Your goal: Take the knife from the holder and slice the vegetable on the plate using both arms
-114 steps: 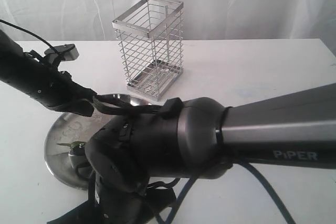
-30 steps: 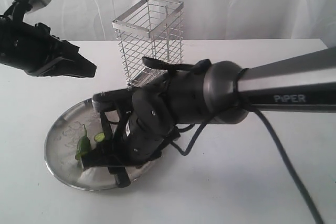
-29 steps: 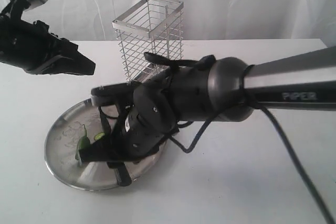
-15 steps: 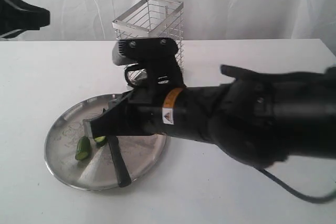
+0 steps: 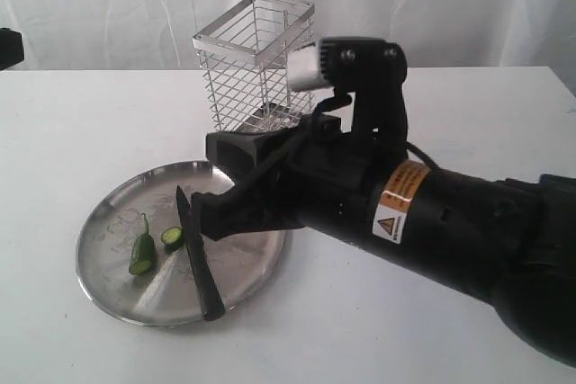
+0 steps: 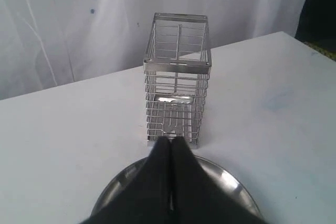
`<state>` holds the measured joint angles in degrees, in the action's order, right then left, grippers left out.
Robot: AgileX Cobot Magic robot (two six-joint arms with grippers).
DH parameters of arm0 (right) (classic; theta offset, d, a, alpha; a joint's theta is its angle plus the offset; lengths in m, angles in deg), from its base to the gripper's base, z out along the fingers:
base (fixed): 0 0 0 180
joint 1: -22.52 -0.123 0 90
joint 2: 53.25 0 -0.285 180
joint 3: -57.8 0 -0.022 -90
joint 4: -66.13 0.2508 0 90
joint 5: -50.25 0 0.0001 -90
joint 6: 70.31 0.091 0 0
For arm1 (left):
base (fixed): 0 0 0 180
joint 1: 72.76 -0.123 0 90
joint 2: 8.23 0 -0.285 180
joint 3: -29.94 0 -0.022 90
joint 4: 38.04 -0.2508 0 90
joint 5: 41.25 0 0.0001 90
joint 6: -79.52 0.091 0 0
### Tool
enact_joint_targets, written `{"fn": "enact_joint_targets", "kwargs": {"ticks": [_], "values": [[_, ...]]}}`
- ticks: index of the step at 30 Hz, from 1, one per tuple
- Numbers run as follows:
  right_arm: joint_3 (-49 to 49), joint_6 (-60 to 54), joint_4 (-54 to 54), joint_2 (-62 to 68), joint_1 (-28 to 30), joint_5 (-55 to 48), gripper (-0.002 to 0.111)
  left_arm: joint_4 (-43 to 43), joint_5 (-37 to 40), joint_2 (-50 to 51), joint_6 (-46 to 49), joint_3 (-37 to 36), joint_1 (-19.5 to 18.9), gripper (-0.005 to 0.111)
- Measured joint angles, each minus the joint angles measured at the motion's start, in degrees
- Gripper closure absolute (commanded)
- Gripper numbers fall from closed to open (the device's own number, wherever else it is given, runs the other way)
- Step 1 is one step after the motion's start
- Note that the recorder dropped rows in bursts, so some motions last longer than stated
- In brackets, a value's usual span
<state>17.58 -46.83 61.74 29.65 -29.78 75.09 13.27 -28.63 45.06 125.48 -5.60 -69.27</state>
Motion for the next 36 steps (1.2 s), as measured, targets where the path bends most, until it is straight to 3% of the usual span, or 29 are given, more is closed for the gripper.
{"fn": "enact_joint_targets", "kwargs": {"ticks": [14,17,20,22,28,36], "values": [[0.00,-7.55,0.87,-6.56,0.00,1.83,0.108,0.10,-0.02,-0.37,0.14,-0.24,0.00,0.107],[0.00,-7.55,1.02,-6.69,0.00,1.83,0.108,-9.93,-1.46,-0.49,0.14,-2.18,0.00,0.107],[0.00,-7.55,1.02,-6.69,0.00,1.33,0.108,-29.79,-1.48,-2.55,0.86,-6.97,0.00,0.107],[0.00,-7.55,1.02,-6.69,0.00,0.07,0.108,-32.68,-1.37,-5.04,1.54,-9.99,0.00,0.107],[0.00,-7.55,1.02,-6.69,0.00,-0.91,0.108,-26.96,-1.13,-13.19,2.01,-14.68,0.00,0.107],[0.00,-7.64,1.02,-6.69,0.00,-1.04,0.108,-8.49,-1.03,-21.09,2.11,-14.81,0.00,0.107]]}}
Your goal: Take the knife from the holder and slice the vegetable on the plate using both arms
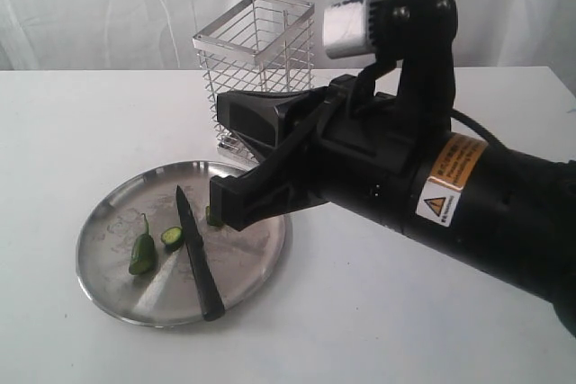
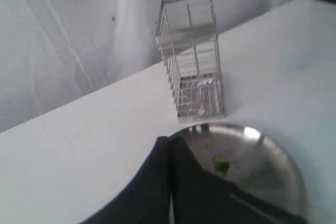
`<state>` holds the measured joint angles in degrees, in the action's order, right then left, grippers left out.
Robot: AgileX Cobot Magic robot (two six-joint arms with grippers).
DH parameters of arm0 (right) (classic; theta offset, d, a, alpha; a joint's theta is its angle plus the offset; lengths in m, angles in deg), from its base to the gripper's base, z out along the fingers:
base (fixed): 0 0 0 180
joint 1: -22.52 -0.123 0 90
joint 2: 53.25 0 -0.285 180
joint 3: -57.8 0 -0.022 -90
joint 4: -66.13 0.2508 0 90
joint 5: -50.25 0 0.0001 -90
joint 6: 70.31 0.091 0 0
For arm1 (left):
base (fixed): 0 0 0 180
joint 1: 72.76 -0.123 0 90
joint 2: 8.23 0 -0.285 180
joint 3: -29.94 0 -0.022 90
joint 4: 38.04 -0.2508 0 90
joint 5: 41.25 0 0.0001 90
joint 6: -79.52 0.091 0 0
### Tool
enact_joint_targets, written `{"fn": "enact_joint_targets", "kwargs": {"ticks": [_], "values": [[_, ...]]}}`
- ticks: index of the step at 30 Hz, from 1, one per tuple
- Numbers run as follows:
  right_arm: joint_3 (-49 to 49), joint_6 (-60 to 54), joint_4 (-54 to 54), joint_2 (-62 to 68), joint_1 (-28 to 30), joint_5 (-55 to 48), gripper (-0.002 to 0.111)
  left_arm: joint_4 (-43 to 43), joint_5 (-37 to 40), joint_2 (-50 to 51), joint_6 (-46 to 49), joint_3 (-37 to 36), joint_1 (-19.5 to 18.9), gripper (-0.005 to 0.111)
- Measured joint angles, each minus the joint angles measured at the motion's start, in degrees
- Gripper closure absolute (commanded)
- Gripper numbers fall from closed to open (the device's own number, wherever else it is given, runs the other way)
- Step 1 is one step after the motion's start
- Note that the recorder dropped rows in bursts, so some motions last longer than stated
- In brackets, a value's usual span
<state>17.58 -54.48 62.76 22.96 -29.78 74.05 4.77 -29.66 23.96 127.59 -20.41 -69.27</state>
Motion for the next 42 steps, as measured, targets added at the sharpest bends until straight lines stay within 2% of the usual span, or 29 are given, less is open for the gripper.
{"fn": "enact_joint_targets", "kwargs": {"ticks": [4,6,8,13,15,17,19,21,26,42], "values": [[0.00,0.00,0.00,0.00,0.00,0.00,0.108,7.90,-4.04,-2.77,-0.10,-0.12,0.00,0.107],[0.00,0.00,0.00,0.00,0.00,0.00,0.108,9.12,-7.37,-3.83,-0.76,-0.76,0.00,0.107],[0.00,0.00,0.00,0.00,0.00,-0.13,0.108,7.05,-8.52,-4.74,-5.55,-2.01,0.00,0.107],[0.00,0.00,0.00,0.00,0.00,-0.12,0.108,-16.11,-4.30,-7.11,-40.36,-9.35,0.00,0.107],[0.00,0.00,0.00,0.00,0.00,-0.12,0.108,-24.45,-4.51,-8.34,-49.19,-13.45,0.00,0.107],[0.00,0.00,0.00,0.00,0.00,-0.12,0.108,-30.28,-7.01,-9.63,-53.62,-18.49,0.00,0.107],[0.00,0.00,0.00,0.00,0.00,-0.12,0.108,-34.39,-11.94,-11.85,-55.97,-24.56,0.00,0.107],[0.00,0.00,0.00,0.00,0.00,-0.12,0.108,-36.70,-13.56,-14.08,-57.62,-26.45,0.00,0.107],[0.00,0.00,0.00,0.00,0.00,-0.12,0.108,-39.38,-10.89,-16.70,-58.23,-26.54,0.00,0.107],[0.00,-1.87,0.00,-1.49,0.66,-0.74,0.108,-40.64,-10.75,-16.82,-58.23,-26.54,0.00,0.107]]}}
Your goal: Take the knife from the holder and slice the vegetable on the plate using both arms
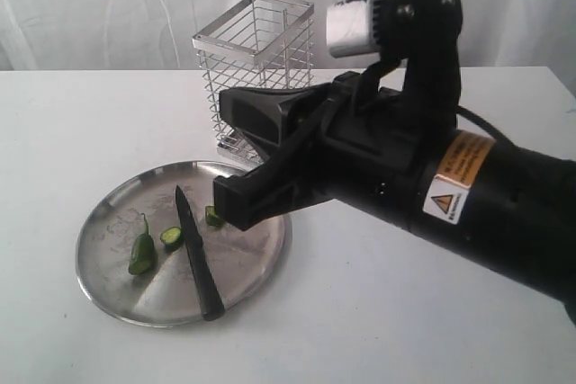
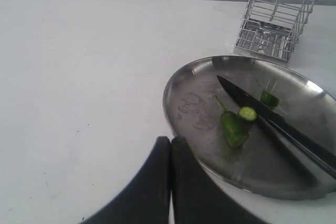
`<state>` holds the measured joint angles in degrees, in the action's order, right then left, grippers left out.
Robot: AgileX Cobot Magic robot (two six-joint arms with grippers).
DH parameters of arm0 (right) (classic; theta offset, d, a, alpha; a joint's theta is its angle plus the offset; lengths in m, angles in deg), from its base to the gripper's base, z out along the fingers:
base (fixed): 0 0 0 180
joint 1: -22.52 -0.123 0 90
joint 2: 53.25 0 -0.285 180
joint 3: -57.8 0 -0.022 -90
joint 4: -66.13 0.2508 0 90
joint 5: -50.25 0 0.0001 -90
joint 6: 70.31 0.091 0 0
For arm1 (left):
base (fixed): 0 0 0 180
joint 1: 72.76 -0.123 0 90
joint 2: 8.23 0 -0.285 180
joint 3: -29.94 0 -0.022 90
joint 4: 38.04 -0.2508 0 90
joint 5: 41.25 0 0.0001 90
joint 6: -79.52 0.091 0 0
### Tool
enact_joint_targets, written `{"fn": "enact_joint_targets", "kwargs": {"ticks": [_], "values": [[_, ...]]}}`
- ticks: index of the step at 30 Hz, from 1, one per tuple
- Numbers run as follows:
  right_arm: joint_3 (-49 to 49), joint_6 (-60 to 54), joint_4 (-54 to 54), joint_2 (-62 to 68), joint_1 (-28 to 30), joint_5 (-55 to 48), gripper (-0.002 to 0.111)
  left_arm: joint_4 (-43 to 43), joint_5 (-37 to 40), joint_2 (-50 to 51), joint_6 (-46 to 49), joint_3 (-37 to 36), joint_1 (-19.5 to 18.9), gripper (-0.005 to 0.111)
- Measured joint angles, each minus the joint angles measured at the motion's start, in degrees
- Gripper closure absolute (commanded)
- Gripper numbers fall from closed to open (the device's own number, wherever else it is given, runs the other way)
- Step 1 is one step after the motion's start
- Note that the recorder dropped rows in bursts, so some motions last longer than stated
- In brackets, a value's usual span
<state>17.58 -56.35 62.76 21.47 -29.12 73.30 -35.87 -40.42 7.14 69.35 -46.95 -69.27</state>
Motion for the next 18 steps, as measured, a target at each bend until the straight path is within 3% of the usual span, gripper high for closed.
{"fn": "enact_joint_targets", "kwargs": {"ticks": [8,14,18], "values": [[-1.79,-3.06,0.09,-13.21,8.29,-25.06,0.108,0.00,0.04,0.00,0.00,0.00,0.00,0.107],[-10.14,-5.53,0.09,-25.50,17.41,-27.46,0.108,0.00,0.14,0.00,0.00,0.00,0.00,0.107],[-22.16,-5.53,0.73,-39.03,24.73,-27.66,0.108,0.00,0.14,0.00,0.00,0.00,0.00,0.107]]}}
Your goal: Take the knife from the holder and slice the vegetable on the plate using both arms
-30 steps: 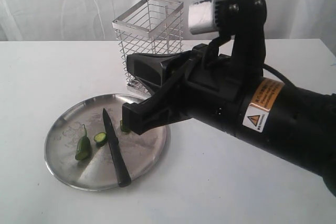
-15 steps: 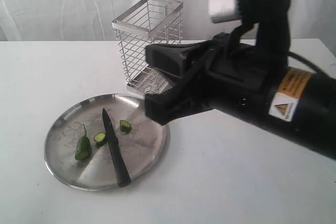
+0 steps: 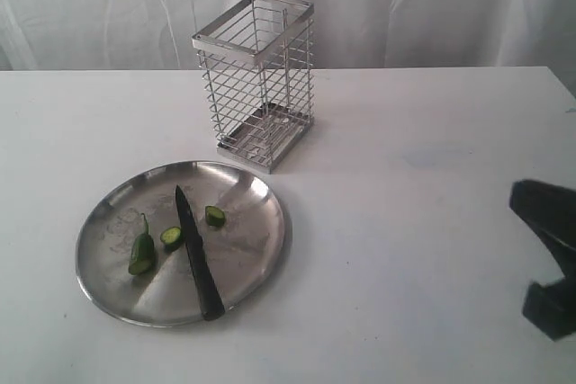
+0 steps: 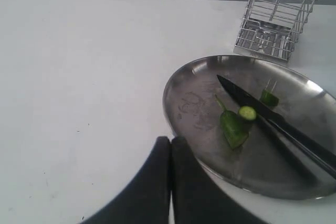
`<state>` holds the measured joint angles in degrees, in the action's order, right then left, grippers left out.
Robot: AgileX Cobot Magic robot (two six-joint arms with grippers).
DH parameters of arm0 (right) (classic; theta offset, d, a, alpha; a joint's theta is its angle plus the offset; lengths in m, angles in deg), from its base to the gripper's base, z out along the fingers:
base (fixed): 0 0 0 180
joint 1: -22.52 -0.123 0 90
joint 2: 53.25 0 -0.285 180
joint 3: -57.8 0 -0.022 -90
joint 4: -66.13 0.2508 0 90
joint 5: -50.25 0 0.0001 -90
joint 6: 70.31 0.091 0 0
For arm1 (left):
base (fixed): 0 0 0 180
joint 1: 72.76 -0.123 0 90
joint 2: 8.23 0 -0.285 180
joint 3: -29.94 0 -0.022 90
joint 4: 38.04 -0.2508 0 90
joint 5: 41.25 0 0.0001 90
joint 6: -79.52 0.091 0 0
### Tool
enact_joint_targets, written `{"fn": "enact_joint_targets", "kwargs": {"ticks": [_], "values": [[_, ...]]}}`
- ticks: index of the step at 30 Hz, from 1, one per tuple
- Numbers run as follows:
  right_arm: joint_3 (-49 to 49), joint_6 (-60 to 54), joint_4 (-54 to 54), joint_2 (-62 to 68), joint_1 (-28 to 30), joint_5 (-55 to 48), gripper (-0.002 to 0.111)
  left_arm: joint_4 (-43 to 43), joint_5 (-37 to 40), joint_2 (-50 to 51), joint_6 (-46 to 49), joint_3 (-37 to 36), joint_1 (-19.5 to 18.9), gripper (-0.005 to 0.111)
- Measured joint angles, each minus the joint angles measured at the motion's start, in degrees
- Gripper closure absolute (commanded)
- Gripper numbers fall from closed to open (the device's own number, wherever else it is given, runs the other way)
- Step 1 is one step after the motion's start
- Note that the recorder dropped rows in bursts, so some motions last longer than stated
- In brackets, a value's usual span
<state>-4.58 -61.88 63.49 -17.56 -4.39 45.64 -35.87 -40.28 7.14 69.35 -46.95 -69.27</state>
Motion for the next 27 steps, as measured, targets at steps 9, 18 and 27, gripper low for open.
{"fn": "enact_joint_targets", "kwargs": {"ticks": [9,18,27], "values": [[-14.46,0.00,0.78,-20.41,12.70,-1.94,0.108,0.00,0.04,0.00,0.00,0.00,0.00,0.107],[-14.46,0.00,0.78,-25.69,15.56,-11.44,0.108,0.00,0.04,0.00,0.00,0.00,0.00,0.107],[-14.46,-1.70,0.78,-25.69,15.56,-11.59,0.108,0.00,0.04,0.00,0.00,0.00,0.00,0.107]]}}
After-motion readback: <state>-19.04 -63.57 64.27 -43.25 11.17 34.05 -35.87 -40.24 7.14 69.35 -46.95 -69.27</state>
